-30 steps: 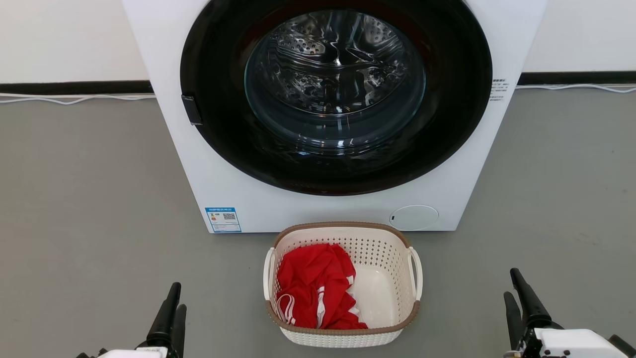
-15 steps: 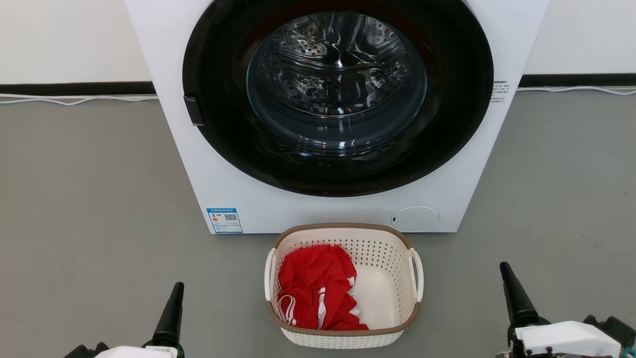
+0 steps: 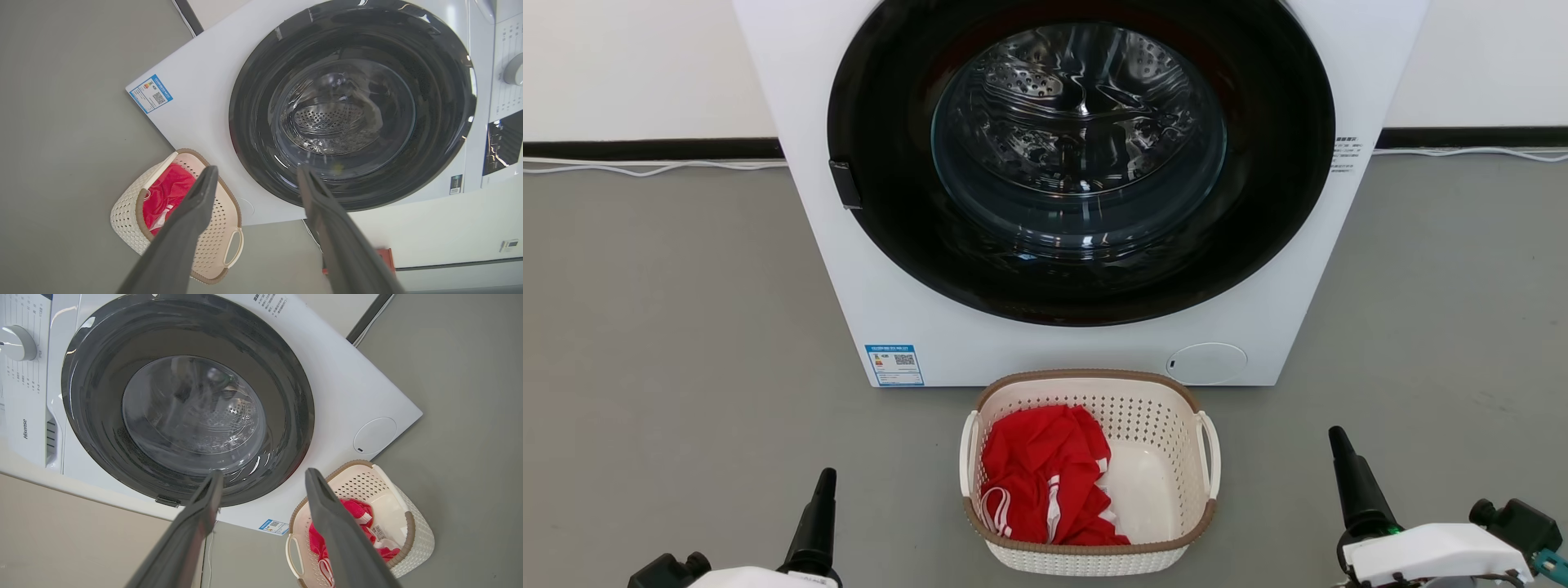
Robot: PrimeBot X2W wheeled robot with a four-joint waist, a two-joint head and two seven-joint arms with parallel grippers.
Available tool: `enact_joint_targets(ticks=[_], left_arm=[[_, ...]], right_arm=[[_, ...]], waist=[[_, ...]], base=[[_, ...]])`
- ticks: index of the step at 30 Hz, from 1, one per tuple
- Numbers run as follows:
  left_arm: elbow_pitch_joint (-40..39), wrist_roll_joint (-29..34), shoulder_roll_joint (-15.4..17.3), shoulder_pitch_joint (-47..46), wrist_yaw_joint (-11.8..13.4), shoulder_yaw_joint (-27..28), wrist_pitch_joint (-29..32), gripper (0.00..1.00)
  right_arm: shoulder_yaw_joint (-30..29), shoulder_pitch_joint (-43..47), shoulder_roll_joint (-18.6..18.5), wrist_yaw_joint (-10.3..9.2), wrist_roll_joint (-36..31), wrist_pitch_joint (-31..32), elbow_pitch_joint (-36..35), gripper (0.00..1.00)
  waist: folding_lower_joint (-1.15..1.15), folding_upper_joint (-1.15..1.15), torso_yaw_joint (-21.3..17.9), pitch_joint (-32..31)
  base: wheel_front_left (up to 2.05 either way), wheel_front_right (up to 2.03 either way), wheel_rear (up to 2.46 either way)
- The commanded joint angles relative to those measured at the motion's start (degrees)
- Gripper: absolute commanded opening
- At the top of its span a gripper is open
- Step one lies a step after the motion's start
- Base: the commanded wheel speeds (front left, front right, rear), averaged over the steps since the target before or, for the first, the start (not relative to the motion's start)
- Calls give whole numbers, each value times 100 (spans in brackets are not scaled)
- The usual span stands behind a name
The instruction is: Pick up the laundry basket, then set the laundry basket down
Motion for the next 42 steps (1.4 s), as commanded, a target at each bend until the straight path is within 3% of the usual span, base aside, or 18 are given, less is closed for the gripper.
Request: enact_joint_targets(ticks=[1, 42], left_arm=[[-177, 245, 49, -59, 15, 40, -86, 100], [-339, 3284, 88, 153, 152, 10, -776, 100]], right_arm=[[75, -131, -65, 17, -285, -114, -166, 100], [213, -93, -101, 31, -3533, -804, -175, 100]], waist=[[-1, 0, 6, -4], [-1, 0, -17, -49]], base=[[0, 0, 0], [0, 0, 0]])
